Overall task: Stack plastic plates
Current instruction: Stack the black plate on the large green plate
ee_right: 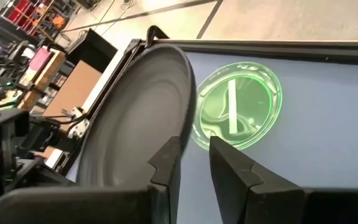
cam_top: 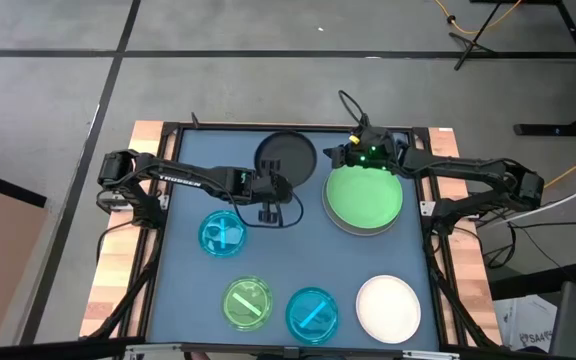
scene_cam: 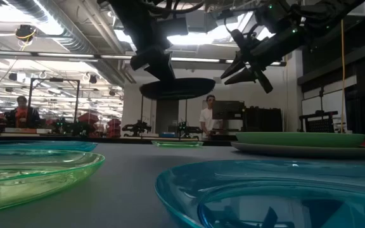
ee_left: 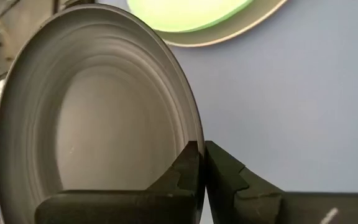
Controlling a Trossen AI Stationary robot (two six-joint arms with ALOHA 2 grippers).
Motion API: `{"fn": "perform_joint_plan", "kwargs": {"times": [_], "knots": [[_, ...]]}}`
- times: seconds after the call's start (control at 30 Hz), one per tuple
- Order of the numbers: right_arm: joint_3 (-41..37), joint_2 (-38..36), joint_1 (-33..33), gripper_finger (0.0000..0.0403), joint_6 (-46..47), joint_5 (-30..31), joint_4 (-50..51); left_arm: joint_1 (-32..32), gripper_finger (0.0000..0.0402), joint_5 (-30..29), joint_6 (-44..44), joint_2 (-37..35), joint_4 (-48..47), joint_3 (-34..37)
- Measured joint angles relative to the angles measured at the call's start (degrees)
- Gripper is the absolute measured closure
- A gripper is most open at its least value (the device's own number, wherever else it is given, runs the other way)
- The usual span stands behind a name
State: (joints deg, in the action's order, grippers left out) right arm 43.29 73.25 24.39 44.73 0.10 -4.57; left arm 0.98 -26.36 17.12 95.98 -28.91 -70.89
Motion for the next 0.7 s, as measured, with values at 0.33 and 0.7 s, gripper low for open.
{"fn": "perform_joint_plan", "kwargs": {"times": [0.33, 0.7], "knots": [[0.0, 0.0, -1.9, 0.0326, 0.4, 5.4, -2.0, 0.0, 0.0395, -4.6, 0.1, 1.3, -1.2, -0.1], [0.0, 3.3, -1.9, 0.0326, 1.5, 6.1, -2.5, 0.0, 0.0395, -9.9, -0.2, 7.0, 0.0, 0.0]]}}
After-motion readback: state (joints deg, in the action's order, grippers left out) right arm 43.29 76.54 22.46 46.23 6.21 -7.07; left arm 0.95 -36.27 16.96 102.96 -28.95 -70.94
